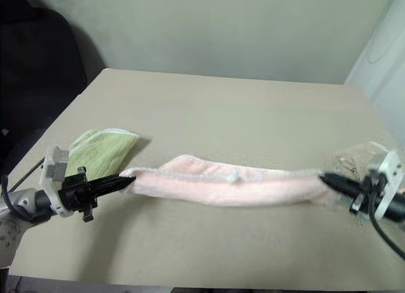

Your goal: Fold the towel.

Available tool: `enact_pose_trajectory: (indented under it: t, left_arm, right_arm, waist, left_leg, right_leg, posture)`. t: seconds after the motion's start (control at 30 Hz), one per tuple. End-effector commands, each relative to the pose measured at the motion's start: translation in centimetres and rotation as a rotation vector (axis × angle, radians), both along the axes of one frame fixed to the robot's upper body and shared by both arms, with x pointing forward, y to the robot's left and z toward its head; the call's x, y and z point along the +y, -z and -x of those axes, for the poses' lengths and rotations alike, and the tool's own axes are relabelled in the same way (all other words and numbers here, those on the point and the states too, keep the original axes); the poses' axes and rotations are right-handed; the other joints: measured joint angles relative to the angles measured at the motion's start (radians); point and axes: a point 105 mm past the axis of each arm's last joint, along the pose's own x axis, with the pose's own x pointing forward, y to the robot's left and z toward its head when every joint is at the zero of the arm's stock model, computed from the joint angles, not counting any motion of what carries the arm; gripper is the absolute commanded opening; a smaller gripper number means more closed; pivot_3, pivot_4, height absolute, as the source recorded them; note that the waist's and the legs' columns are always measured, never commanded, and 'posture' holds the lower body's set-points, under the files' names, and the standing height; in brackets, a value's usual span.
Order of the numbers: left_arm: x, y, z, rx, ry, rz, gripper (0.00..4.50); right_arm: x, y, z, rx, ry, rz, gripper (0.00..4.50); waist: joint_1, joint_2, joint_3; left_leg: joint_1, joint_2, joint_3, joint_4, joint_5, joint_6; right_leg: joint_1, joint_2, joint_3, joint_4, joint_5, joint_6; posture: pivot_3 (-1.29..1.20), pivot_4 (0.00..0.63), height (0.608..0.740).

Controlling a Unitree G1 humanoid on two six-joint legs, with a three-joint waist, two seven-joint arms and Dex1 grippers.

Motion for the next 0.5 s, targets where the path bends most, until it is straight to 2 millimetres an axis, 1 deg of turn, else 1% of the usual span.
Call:
enact_pose_trajectory:
  t: [0.03, 0.1, 0.17, 0.2, 0.3, 0.33, 0.37, 0.4, 0.43, 0.47, 0.5]
  left_arm:
    - [-0.8, -1.8, 0.5, -0.050, 0.058, -0.030, 0.03]
    - [-1.1, -1.7, 0.6, -0.043, 0.075, -0.042, 0.03]
    - [-1.3, -1.6, 0.3, -0.046, 0.076, -0.055, 0.03]
    - [-1.4, -1.9, -0.2, -0.070, 0.070, -0.055, 0.03]
    - [-1.1, -3.4, -4.2, -0.190, -0.052, -0.045, 0.03]
    - [-0.9, -4.1, -6.0, -0.258, -0.114, -0.064, 0.03]
    - [-0.6, -5.0, -8.1, -0.282, -0.183, -0.052, 0.03]
    - [-0.4, -6.0, -9.8, -0.309, -0.233, -0.032, 0.03]
    - [-0.5, -7.7, -11.2, -0.363, -0.266, -0.004, 0.03]
    - [-0.5, -9.3, -12.1, -0.414, -0.288, 0.021, 0.03]
    - [-0.6, -10.3, -12.6, -0.452, -0.298, 0.033, 0.03]
  right_arm:
    - [0.2, -0.6, 0.3, -0.013, -0.056, 0.043, 0.00]
    - [0.2, -0.5, 0.0, -0.013, -0.058, 0.041, 0.00]
    - [0.0, -0.5, -0.5, -0.028, -0.051, 0.057, 0.00]
    - [-0.2, -0.7, -1.1, -0.051, -0.031, 0.069, 0.00]
    - [-0.9, -2.0, -4.4, -0.163, 0.049, 0.125, 0.00]
    - [-1.6, -2.7, -6.1, -0.205, 0.105, 0.146, 0.00]
    - [-2.4, -3.5, -7.9, -0.253, 0.174, 0.179, 0.00]
    - [-3.2, -4.3, -9.4, -0.297, 0.229, 0.210, 0.00]
    - [-3.8, -5.6, -10.6, -0.344, 0.266, 0.227, 0.00]
    - [-4.0, -6.8, -11.3, -0.384, 0.282, 0.229, 0.00]
    - [-4.1, -7.6, -11.7, -0.408, 0.285, 0.226, 0.00]
  waist:
    - [-0.003, 0.000, 0.000]
    - [-0.007, -0.001, -0.001]
    - [-0.009, -0.001, -0.001]
    - [-0.010, -0.001, -0.001]
    - [-0.012, 0.000, -0.001]
    - [-0.011, 0.000, -0.001]
    - [-0.010, 0.001, 0.000]
    - [-0.008, 0.002, 0.001]
    - [-0.003, 0.002, 0.001]
    - [-0.001, 0.003, 0.002]
    - [0.001, 0.003, 0.002]
  left_leg:
    - [-0.001, 0.000, 0.000, 0.000, 0.000, 0.000]
    - [-0.001, 0.000, 0.001, 0.000, 0.000, 0.000]
    - [0.001, 0.000, 0.001, 0.000, 0.000, 0.000]
    - [0.002, 0.000, 0.001, 0.000, 0.000, 0.000]
    - [0.004, 0.000, 0.001, 0.000, 0.000, 0.000]
    - [0.004, 0.000, 0.001, 0.000, 0.001, 0.001]
    - [0.005, 0.000, 0.001, 0.001, 0.003, 0.001]
    - [0.006, 0.000, 0.001, 0.003, 0.004, 0.002]
    - [0.005, 0.000, 0.001, 0.003, 0.006, 0.003]
    - [0.004, 0.000, 0.001, 0.003, 0.008, 0.004]
    - [0.003, -0.001, 0.001, 0.003, 0.011, 0.010]
  right_leg:
    - [-0.001, 0.000, 0.000, 0.000, 0.000, 0.000]
    - [-0.002, 0.000, -0.001, 0.000, 0.000, -0.001]
    - [-0.001, 0.000, -0.001, 0.001, 0.005, -0.007]
    - [0.000, 0.000, -0.001, 0.002, 0.005, -0.009]
    - [0.001, 0.000, -0.001, 0.003, 0.008, -0.012]
    - [0.001, 0.000, -0.001, 0.003, 0.009, -0.013]
    - [0.002, 0.000, -0.001, 0.003, 0.012, -0.014]
    - [0.004, -0.001, -0.001, 0.003, 0.018, -0.013]
    - [0.003, -0.002, -0.001, 0.002, 0.023, -0.010]
    - [0.004, -0.002, -0.001, 0.001, 0.026, -0.011]
    - [0.003, -0.003, -0.002, -0.002, 0.029, -0.006]
  posture:
    - [0.00, 0.150, 0.740]
    - [0.00, 0.150, 0.740]
    - [0.00, 0.150, 0.740]
    - [0.00, 0.150, 0.740]
    - [0.00, 0.150, 0.740]
    - [0.00, 0.150, 0.740]
    - [0.00, 0.150, 0.740]
    - [0.00, 0.150, 0.740]
    - [0.00, 0.150, 0.740]
    - [0.00, 0.150, 0.740]
    - [0.00, 0.150, 0.740]
